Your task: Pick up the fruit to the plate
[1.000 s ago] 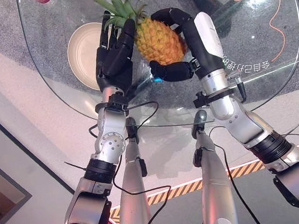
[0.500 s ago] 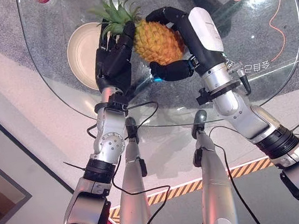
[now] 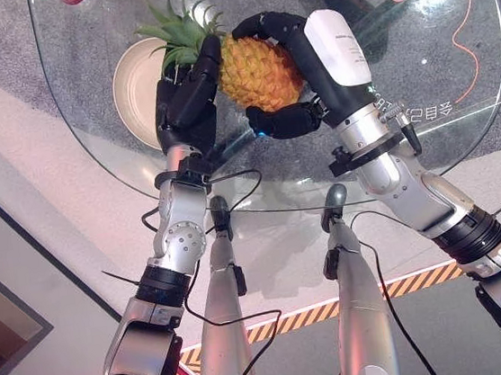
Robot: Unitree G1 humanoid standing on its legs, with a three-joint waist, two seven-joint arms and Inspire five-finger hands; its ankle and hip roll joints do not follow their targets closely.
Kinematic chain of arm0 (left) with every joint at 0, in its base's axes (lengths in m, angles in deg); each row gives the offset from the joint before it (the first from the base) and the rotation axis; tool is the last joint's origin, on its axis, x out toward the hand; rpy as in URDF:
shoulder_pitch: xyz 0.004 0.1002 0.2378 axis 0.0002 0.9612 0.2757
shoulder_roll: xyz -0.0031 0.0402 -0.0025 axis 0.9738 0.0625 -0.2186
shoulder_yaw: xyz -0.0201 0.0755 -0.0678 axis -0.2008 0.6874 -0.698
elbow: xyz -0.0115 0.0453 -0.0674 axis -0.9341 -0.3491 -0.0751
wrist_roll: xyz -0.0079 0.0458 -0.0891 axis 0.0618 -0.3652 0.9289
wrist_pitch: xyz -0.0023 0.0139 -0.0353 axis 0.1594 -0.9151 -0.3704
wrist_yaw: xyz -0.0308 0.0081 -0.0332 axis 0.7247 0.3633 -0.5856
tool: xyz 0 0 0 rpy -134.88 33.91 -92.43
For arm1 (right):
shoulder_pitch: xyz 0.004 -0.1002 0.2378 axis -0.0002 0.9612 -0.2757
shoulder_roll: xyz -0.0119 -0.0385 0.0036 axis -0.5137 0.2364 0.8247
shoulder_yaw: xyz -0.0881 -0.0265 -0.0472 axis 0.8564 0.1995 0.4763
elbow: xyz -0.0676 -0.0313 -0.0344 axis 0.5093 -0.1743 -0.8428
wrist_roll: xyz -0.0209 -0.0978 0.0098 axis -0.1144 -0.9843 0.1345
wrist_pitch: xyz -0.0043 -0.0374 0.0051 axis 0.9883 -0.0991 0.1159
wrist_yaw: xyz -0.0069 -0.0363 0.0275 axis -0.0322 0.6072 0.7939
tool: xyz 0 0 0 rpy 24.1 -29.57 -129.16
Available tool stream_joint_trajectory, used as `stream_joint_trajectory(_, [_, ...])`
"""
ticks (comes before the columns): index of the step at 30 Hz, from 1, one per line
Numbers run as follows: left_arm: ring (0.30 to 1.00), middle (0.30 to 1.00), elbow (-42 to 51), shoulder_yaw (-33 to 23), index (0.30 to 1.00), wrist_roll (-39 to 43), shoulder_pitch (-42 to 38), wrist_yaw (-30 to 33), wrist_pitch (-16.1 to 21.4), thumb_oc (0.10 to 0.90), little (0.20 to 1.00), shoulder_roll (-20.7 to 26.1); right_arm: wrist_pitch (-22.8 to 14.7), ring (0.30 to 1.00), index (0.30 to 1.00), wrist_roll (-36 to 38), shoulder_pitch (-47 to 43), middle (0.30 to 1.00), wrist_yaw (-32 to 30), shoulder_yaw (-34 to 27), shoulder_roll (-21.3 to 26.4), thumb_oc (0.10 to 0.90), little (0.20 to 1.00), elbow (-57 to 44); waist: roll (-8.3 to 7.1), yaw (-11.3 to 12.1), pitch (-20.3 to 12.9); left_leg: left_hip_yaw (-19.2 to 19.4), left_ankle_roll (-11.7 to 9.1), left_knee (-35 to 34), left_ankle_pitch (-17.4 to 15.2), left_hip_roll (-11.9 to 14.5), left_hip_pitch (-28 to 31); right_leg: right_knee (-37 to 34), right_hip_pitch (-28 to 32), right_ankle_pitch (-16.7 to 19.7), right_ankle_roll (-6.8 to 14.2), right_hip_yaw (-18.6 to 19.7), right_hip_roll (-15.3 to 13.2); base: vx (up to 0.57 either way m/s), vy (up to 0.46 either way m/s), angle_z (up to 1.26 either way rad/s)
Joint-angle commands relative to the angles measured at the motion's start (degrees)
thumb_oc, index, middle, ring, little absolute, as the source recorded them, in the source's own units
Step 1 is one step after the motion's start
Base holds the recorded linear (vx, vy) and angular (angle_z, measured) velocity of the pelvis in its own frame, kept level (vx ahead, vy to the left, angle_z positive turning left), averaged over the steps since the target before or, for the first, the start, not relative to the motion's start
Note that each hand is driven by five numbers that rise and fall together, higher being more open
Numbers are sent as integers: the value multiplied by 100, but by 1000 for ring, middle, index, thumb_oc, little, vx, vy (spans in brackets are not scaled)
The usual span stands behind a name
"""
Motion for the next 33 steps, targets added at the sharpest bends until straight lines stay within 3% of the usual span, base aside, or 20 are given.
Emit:
stream_joint_trajectory(1, [300, 300, 940, -1, 300, -428, -497, -407, 568, 100, 200, 182, -765, 300, 300, -144, -911, 300, -166, 89, 132, 100, 200, -1158, -53, 11, -119, 51, 93, 81, -143, -274, -86, -585, 308, 273, 135, -295, 133, 0, 0, 0])
stream_joint_trajectory(24, [300, 300, 947, -88, 300, -428, -508, -449, 806, 100, 200, 94, -540, 300, 300, -170, -710, 300, -796, -222, 21, 100, 200, -1019, -61, -20, -119, 36, 90, 125, -191, -289, -91, -561, 301, 243, 129, -256, 154, 0, 0, 0])
stream_joint_trajectory(25, [300, 300, 935, -109, 300, -431, -512, -456, 821, 100, 200, 88, -500, 321, 321, -180, -695, 321, -862, -265, 8, 125, 225, -1022, -57, -29, -119, 34, 93, 132, -183, -290, -116, -552, 272, 250, 129, -251, 151, 0, 0, 0])
stream_joint_trajectory(26, [300, 300, 960, -107, 300, -454, -519, -409, 831, 100, 200, 79, -465, 853, 853, -180, -667, 853, -946, -299, -11, 745, 845, -1016, -55, -38, -119, 33, 97, 143, -186, -292, -130, -541, 255, 249, 126, -245, 153, 0, 0, 0])
stream_joint_trajectory(27, [300, 300, 976, -107, 300, -466, -507, -389, 837, 100, 200, 71, -439, 900, 900, -172, -631, 900, -1002, -325, -31, 800, 900, -1017, -51, -37, -119, 34, 97, 150, -197, -291, -120, -533, 263, 239, 124, -241, 156, 0, 0, 0])
stream_joint_trajectory(33, [300, 300, 969, -192, 300, -595, -467, -360, 917, 100, 200, -2, -324, 900, 900, -220, -466, 900, -1336, -538, -184, 800, 900, -981, -39, -50, -119, 41, 105, 138, -194, -295, -128, -525, 235, 244, 118, -220, 163, 0, 0, 0])
